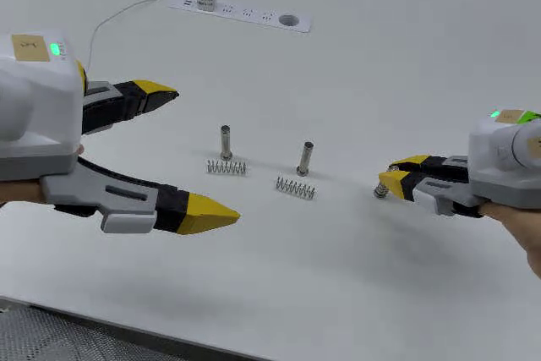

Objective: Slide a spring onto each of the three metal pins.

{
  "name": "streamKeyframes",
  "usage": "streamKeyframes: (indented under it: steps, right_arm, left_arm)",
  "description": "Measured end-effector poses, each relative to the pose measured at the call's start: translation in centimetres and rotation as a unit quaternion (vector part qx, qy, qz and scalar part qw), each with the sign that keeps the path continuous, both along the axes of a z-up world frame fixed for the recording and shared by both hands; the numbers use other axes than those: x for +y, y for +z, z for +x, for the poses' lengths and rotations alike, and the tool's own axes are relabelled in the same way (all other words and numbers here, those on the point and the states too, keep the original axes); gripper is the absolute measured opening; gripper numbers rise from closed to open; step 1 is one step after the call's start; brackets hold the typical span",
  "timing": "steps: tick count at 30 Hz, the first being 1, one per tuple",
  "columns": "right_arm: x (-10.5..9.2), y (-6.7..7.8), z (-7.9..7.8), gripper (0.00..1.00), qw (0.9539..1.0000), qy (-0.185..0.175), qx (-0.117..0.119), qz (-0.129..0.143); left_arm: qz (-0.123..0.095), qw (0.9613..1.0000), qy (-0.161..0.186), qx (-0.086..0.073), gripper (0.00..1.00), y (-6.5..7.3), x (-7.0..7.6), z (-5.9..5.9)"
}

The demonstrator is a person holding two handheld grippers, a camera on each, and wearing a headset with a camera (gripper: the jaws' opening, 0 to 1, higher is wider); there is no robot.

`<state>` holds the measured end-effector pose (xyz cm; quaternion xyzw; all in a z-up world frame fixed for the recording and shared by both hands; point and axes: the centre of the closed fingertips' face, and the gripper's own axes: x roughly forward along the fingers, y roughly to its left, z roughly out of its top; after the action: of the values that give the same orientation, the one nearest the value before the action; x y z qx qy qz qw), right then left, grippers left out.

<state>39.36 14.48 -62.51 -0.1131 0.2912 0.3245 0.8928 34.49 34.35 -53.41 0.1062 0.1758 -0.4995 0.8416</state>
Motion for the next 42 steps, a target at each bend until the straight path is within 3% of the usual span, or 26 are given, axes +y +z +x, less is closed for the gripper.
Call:
streamKeyframes:
  steps: [9, 16, 22, 29, 37, 42]
  right_arm:
    - [0.9, 3.4, -0.3, 0.18, 0.9992, 0.010, -0.035, 0.015]
    - [3.9, 3.8, -1.7, 0.19, 0.9973, 0.063, -0.035, 0.014]
    - [6.7, 1.8, -2.1, 0.19, 0.9940, 0.107, -0.020, -0.003]
    - [8.7, -0.7, -2.0, 0.19, 0.9917, 0.128, 0.008, -0.011]
    - [10.1, -2.6, -1.3, 0.19, 0.9884, 0.146, 0.025, -0.033]
    - [10.4, -3.6, -0.3, 0.19, 0.9874, 0.148, 0.023, -0.052]
  left_arm:
    - [-0.004, 0.9999, 0.008, -0.006, 1.00, 0.4, 0.3, -0.1]
    - [-0.002, 1.0000, 0.010, 0.000, 1.00, -0.1, 0.5, -0.4]
    - [-0.004, 0.9999, 0.015, 0.007, 1.00, -0.8, 0.9, -0.6]
    - [-0.005, 0.9996, 0.026, 0.014, 1.00, -1.3, 2.0, -0.4]
    - [0.016, 0.9994, 0.020, 0.023, 0.99, -2.7, 2.9, -0.4]
    - [0.006, 0.9994, 0.019, 0.028, 0.99, -2.7, 2.8, -0.4]
